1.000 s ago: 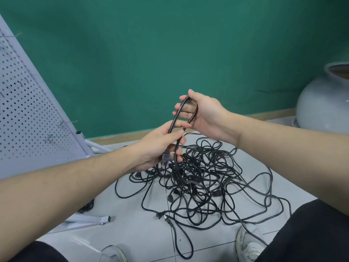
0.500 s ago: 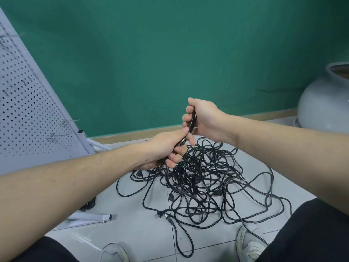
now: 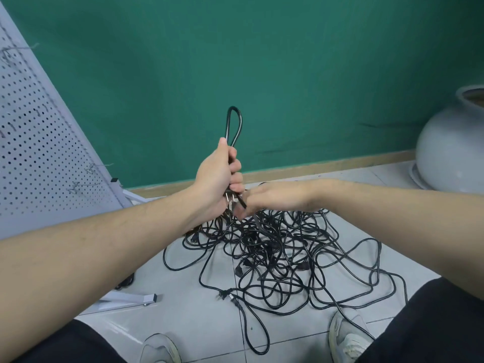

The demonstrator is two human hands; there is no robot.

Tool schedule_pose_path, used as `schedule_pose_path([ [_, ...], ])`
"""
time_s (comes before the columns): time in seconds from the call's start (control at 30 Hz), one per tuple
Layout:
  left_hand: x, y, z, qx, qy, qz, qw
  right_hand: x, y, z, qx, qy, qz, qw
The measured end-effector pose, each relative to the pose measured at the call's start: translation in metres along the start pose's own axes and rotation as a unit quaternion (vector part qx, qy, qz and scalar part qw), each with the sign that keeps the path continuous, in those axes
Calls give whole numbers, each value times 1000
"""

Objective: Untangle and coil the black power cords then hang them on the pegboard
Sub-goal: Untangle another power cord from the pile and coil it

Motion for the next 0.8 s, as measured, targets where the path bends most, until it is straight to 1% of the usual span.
schedule_pose_path([
  [0.07, 3, 2, -2, -8, 9, -19, 1000, -4, -2, 4, 22, -28, 14, 999],
  [0.17, 9, 6, -3, -9, 35, -47, 998, 2, -3, 4, 18, -53, -17, 998],
  [0.23, 17, 11, -5, -15, 56, -69, 996, 10, -4, 2, 22, -109, -40, 993],
  [0.3, 28, 15, -7, -25, 85, -96, 991, 16, -9, -3, 21, -155, -36, 987],
  [0.37, 41, 19, -9, -27, 103, -127, 986, 21, -15, -13, 4, -156, -29, 987],
  [0.47, 56, 21, -11, -20, 113, -156, 981, 34, -25, -25, 3, -105, -59, 993],
  [0.53, 58, 21, -8, -10, 144, -154, 977, 41, -29, -25, 23, -93, -96, 991],
  [0.6, 55, 19, -2, 3, 206, -144, 968, 45, -31, -19, 49, -74, -148, 985],
  [0.67, 49, 16, 3, 12, 253, -114, 961, 50, -31, -11, 69, -74, -215, 971],
  [0.73, 39, 12, 5, 5, 274, -80, 959, 56, -31, -7, 62, -86, -286, 952],
  [0.8, 25, 7, 6, -8, 307, -36, 951, 64, -32, -8, 29, -89, -343, 935],
])
Point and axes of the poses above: each hand's wrist, its own y-axis towards the middle knuckle, its own x-axis out of the back of the hand, z = x × y, the point moved 5 cm from there along y, towards the middle knuckle, and after that the axes turned 9 degrees about x, right-handed, at the moved point
